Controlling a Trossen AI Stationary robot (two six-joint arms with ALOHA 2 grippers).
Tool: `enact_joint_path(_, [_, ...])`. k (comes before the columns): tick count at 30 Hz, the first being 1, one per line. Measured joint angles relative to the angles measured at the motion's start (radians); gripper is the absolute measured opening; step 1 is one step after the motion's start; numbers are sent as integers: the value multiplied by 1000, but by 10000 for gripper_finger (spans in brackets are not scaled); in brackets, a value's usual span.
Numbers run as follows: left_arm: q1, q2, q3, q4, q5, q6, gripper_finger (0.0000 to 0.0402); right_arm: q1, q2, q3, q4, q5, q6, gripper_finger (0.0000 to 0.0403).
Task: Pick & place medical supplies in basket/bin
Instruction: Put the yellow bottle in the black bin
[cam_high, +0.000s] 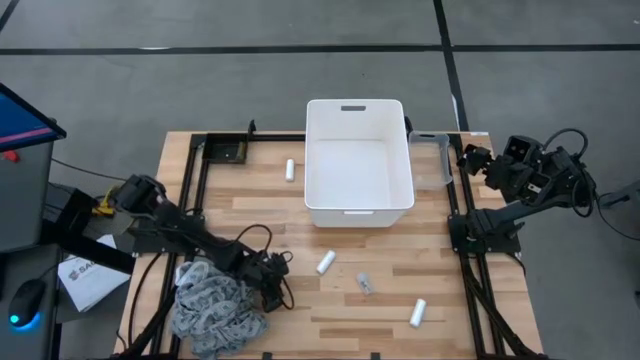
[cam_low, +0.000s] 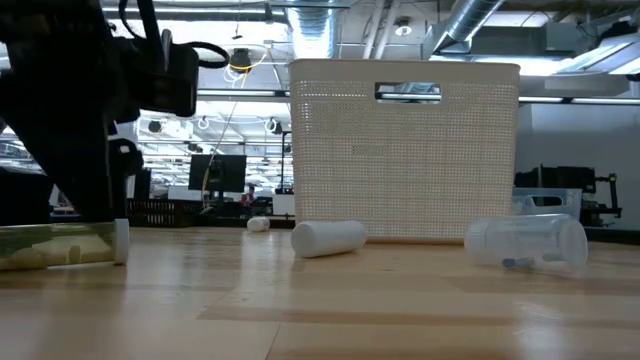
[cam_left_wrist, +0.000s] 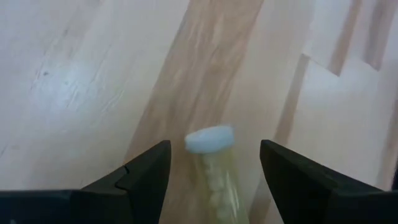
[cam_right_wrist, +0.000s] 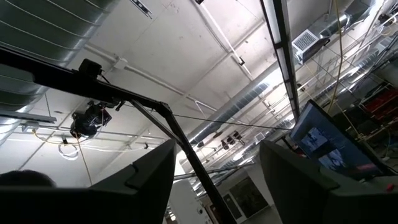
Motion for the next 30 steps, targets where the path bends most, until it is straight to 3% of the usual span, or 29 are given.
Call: enact_joint_path(30, [18,20,-1,-9,28,-87,120,0,0,0,3,0,3,227])
